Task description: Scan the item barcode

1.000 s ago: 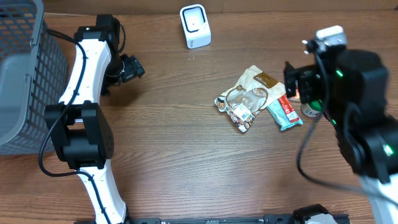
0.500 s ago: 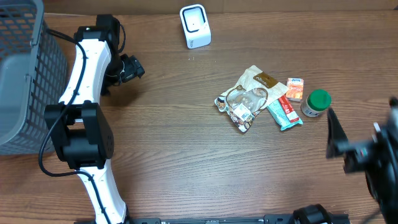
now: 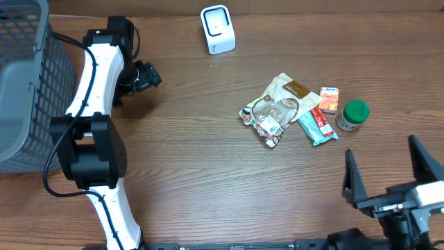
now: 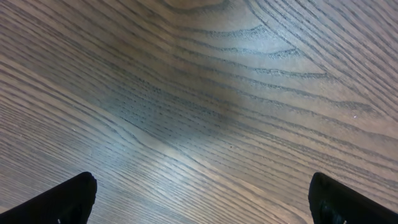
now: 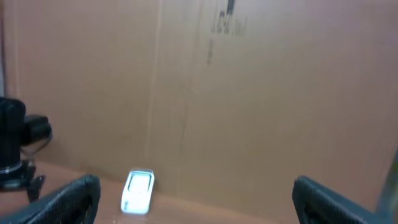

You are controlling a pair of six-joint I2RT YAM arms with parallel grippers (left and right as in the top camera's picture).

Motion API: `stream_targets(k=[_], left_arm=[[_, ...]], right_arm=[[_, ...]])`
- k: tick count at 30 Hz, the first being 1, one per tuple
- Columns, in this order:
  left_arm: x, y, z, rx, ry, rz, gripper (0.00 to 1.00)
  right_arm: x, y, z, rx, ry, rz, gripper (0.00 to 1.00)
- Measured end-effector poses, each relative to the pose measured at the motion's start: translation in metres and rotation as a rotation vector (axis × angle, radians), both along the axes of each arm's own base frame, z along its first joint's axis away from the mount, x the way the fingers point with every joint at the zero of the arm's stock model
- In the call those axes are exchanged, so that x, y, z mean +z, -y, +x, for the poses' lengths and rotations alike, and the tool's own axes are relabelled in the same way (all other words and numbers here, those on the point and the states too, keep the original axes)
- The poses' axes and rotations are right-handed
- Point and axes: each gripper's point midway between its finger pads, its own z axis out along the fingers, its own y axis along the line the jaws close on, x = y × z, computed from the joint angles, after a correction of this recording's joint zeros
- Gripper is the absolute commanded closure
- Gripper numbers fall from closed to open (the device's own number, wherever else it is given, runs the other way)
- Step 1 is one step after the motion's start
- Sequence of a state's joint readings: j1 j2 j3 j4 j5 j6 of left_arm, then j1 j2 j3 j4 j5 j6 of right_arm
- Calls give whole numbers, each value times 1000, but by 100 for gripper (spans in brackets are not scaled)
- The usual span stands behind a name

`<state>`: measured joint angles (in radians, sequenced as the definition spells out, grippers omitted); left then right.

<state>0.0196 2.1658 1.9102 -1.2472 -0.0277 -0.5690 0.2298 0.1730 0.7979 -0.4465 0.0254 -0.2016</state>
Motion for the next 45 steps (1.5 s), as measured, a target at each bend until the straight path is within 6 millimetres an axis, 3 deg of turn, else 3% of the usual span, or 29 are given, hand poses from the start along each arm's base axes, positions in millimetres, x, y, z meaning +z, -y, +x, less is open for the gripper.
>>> stream_targets(k=[4, 12, 23, 31, 45], left_arm=[[0, 0, 0, 0, 0, 0, 0], [0, 0, 0, 0, 0, 0, 0], [0, 0, 0, 0, 0, 0, 0], [0, 0, 0, 0, 0, 0, 0], [0, 0, 0, 0, -1, 0, 0]], right_arm=[[-12, -4, 10, 18, 117, 57, 0], [-57, -12, 32, 62, 233, 135, 0], [-177, -26, 74, 102, -63, 175, 0], [-232, -21, 81, 64, -289, 160, 0], [-234, -13, 83, 29, -297, 165, 0]])
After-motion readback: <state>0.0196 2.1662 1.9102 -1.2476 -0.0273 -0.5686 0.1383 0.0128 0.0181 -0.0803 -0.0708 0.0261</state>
